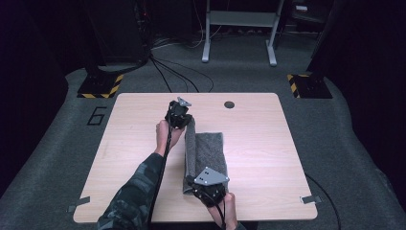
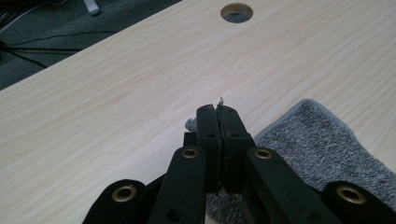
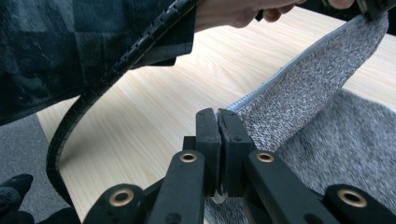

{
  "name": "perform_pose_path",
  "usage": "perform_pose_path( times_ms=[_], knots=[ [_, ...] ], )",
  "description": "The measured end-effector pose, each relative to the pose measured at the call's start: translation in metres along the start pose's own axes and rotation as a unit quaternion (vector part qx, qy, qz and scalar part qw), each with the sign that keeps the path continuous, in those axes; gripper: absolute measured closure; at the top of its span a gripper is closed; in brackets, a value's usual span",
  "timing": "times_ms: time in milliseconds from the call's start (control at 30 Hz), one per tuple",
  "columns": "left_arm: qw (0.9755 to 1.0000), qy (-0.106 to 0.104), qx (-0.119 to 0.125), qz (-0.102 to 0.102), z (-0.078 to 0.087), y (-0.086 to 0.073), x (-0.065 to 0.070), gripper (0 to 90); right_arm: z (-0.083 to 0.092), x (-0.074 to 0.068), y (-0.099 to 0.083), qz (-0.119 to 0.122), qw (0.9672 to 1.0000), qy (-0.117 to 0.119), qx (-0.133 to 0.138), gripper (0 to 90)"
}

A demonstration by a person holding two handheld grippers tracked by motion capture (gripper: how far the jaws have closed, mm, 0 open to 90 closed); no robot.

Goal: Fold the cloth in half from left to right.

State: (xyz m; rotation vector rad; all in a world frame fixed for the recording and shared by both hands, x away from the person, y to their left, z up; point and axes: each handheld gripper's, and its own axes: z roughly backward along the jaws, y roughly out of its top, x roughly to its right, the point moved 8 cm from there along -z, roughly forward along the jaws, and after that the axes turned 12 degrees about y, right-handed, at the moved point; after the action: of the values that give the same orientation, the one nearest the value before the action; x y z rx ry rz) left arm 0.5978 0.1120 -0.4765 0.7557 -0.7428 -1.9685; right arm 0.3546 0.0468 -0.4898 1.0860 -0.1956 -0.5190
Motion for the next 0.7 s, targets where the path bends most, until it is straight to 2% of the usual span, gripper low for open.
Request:
perform_pose_path(
  times_ms=[400, 533, 700],
  knots=[
    [0.9997, -0.02, -0.001, -0.011, -0.011, 0.011, 0.027, 88.3, 0.017, 0.014, -0.017, -0.024, 0.9994, -0.026, -0.004, 87.7],
    [0.9996, -0.025, 0.0, -0.014, -0.017, 0.012, 0.036, 88.3, 0.02, 0.017, -0.023, -0.025, 0.9992, -0.029, -0.014, 87.8],
    [0.999, -0.033, -0.013, -0.027, -0.025, 0.011, 0.051, 88.1, 0.023, 0.021, -0.033, -0.023, 0.9986, -0.038, -0.029, 87.6]
  ],
)
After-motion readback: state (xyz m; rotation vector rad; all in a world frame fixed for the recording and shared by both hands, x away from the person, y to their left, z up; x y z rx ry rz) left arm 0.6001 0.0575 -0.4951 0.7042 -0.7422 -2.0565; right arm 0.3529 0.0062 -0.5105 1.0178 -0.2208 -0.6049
